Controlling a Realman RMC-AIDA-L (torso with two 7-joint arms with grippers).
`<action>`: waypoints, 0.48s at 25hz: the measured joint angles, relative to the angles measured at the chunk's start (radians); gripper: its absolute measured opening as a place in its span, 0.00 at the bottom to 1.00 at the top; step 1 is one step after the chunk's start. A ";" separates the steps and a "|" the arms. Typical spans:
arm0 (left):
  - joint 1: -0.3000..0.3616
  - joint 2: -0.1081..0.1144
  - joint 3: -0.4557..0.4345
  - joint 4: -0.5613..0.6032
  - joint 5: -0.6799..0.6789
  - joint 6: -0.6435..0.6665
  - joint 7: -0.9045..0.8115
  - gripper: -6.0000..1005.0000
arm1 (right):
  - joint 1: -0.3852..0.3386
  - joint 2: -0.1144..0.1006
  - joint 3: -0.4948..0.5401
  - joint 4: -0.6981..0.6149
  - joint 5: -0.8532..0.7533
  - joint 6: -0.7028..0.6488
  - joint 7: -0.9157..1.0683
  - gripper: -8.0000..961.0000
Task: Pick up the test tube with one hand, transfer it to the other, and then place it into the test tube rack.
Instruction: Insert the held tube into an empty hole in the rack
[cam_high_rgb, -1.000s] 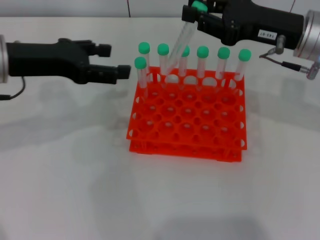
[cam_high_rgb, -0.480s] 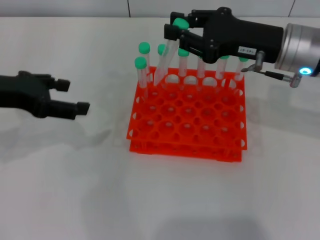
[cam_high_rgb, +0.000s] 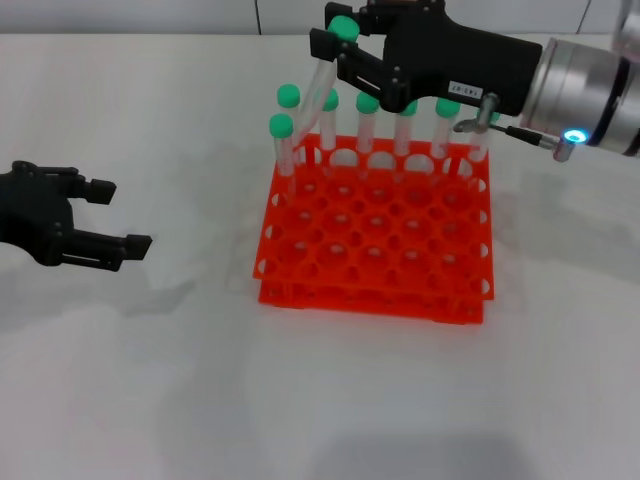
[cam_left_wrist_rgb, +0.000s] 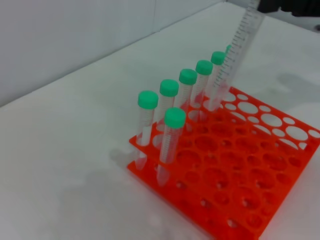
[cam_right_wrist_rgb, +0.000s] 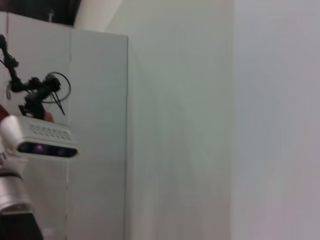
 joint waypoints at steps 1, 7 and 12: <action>0.000 0.000 0.000 0.000 0.001 0.002 0.006 0.88 | 0.002 0.000 -0.008 -0.002 0.003 0.017 -0.002 0.29; -0.001 0.000 0.000 -0.005 0.022 0.008 0.027 0.88 | 0.022 0.000 -0.042 -0.003 0.004 0.084 -0.007 0.29; -0.007 -0.005 0.004 -0.007 0.052 0.008 0.028 0.88 | 0.028 -0.002 -0.058 0.003 0.001 0.124 0.003 0.29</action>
